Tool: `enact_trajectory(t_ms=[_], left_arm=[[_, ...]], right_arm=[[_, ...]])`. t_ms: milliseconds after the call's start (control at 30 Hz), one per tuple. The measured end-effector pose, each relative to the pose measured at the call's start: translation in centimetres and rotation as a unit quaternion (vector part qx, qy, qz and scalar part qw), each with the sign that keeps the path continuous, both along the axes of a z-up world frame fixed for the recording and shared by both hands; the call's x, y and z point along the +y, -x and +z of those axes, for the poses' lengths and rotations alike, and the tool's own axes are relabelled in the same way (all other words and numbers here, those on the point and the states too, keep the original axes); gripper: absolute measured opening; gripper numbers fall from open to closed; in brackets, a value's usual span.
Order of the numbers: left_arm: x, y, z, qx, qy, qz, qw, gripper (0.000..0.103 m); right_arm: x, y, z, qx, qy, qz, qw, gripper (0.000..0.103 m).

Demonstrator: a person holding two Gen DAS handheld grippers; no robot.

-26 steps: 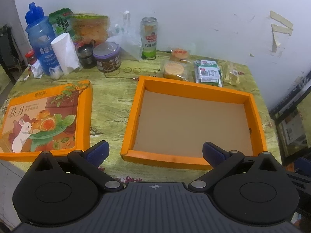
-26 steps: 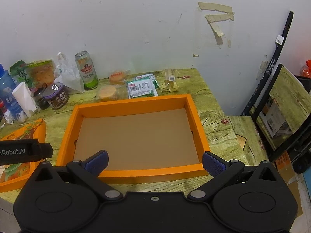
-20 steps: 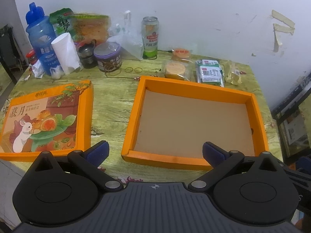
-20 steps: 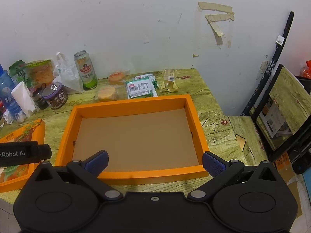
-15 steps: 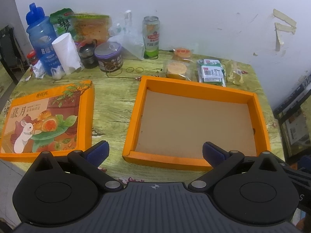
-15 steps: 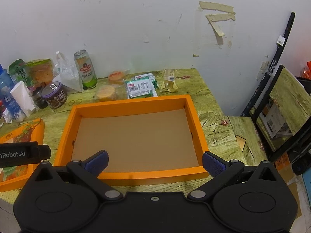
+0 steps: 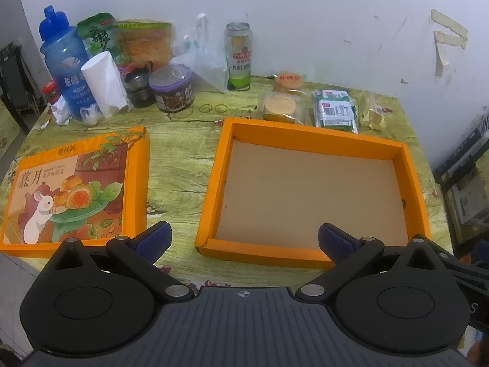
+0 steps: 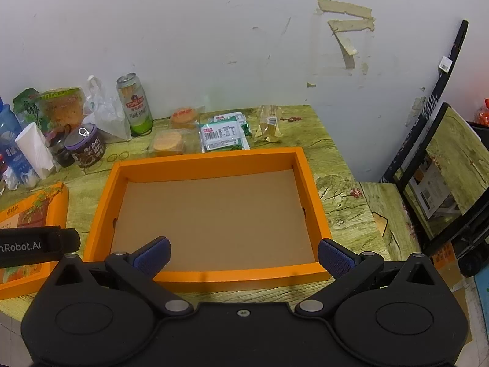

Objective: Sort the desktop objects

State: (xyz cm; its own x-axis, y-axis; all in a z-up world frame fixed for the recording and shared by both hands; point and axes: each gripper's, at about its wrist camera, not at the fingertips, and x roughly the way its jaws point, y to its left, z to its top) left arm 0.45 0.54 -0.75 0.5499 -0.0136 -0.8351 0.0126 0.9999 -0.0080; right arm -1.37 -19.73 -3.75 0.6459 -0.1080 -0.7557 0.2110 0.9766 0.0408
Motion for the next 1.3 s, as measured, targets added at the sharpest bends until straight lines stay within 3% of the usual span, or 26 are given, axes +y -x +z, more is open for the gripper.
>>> enact_trajectory(t_ms=[1300], left_arm=[[-0.4,0.9,-0.3,-0.005,0.003,-0.020,0.9998,0.103]], right_arm=[[1.5,0.7,0.1,0.003,0.020,-0.013,1.000,0.102]])
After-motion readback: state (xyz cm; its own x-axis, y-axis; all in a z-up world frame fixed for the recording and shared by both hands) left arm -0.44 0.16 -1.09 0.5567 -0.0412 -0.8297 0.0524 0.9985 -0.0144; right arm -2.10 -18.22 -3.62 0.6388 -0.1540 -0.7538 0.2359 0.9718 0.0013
